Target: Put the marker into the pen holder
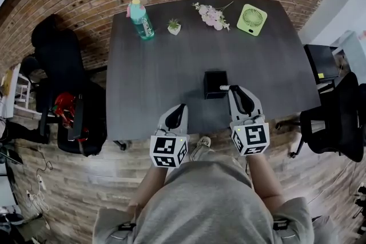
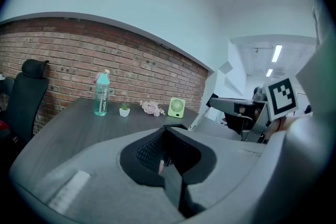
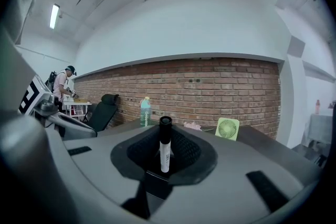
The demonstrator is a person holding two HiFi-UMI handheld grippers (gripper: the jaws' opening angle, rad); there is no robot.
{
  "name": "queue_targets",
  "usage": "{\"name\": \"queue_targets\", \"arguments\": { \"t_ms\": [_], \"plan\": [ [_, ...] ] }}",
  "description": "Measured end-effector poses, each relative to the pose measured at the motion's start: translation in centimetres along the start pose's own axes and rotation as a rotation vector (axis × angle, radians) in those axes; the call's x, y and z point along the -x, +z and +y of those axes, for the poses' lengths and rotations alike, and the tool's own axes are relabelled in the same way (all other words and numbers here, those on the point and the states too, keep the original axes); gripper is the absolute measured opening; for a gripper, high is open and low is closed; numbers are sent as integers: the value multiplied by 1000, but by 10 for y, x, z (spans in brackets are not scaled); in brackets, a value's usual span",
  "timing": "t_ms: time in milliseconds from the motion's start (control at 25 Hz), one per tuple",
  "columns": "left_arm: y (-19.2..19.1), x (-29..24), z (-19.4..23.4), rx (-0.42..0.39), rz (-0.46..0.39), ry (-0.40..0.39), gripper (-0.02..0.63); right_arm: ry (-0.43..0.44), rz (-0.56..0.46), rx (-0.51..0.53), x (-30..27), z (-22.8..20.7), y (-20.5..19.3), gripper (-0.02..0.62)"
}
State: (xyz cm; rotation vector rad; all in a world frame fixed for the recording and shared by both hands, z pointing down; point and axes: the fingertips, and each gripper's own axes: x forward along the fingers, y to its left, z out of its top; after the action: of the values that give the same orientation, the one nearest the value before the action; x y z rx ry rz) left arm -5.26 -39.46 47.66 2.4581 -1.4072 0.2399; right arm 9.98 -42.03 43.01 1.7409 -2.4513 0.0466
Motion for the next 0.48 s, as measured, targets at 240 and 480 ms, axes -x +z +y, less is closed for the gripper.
{"name": "queue_targets", "arguments": {
  "t_ms": [240, 480],
  "plan": [
    [2, -16, 3, -2, 11, -2, 18, 12, 44, 7, -20, -6, -19, 66],
    [4, -27, 6, -3, 16, 0, 18, 27, 93, 12, -37, -10, -40, 66]
  ]
}}
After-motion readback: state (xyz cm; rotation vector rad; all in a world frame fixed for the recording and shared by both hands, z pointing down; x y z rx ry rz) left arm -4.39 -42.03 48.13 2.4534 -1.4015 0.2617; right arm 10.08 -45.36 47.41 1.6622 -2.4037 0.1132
